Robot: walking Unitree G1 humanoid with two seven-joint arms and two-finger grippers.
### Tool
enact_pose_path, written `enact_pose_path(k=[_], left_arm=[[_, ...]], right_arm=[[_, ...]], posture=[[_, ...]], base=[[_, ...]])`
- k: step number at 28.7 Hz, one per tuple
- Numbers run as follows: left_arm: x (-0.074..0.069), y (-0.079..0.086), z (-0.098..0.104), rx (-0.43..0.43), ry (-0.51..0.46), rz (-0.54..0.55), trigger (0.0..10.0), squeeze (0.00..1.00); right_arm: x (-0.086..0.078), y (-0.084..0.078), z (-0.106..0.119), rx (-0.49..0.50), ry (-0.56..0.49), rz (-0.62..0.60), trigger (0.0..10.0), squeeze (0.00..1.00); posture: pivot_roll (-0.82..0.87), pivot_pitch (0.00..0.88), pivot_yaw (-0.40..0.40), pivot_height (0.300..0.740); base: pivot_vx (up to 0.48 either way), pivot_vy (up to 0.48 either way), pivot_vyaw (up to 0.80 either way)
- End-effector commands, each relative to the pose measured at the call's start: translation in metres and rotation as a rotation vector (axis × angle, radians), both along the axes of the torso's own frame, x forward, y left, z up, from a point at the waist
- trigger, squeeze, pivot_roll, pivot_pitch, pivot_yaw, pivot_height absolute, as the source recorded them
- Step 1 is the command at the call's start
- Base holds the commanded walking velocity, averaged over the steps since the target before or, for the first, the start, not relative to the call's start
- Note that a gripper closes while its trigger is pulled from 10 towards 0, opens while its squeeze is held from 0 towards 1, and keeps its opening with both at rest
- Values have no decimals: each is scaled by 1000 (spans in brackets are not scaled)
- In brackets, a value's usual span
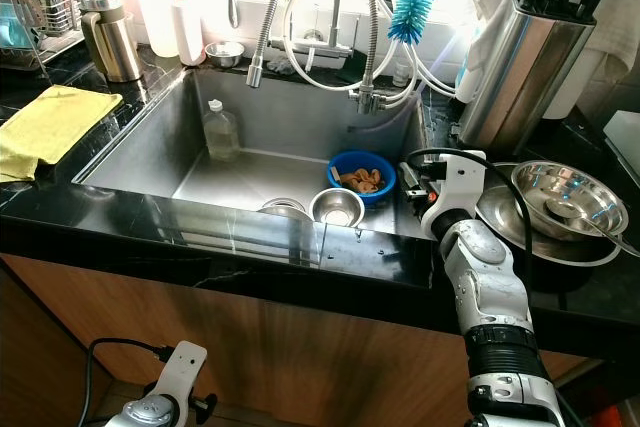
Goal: Kitchen organization
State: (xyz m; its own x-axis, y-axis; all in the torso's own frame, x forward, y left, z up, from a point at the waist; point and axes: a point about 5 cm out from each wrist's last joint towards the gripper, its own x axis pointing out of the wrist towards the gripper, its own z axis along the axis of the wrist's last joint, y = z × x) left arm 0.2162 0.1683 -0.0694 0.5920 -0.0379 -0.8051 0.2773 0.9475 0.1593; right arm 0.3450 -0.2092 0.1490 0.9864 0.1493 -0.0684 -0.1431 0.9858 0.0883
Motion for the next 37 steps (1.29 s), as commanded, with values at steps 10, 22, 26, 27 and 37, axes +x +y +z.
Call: enact_pose_path(k=[10, 22, 26, 27, 37], left_arm=[[-4, 3, -2, 9, 18, -1, 10000, 0], [-6, 1, -4, 12, 25, -25, 10000, 0], [-6, 0, -3, 10, 24, -30, 10000, 0], [-6, 0, -3, 10, 24, -30, 10000, 0], [-4, -2, -2, 8, 19, -41, 10000, 0]], right_arm=[[-36, -26, 59, -240, -299, -324, 10000, 0], [-106, -83, 54, -346, -246, -673, 10000, 0], [-119, -93, 44, -370, -186, -717, 10000, 0], [-119, -93, 44, -370, -186, -717, 10000, 0], [-135, -103, 33, -318, -166, -772, 10000, 341]], posture=[[31, 14, -59, 736], [16, 0, -53, 736], [17, 0, -56, 736], [17, 0, -56, 736], [18, 0, -56, 736]], base=[[0, 0, 0], [0, 0, 0], [0, 0, 0], [0, 0, 0], [0, 0, 0]])
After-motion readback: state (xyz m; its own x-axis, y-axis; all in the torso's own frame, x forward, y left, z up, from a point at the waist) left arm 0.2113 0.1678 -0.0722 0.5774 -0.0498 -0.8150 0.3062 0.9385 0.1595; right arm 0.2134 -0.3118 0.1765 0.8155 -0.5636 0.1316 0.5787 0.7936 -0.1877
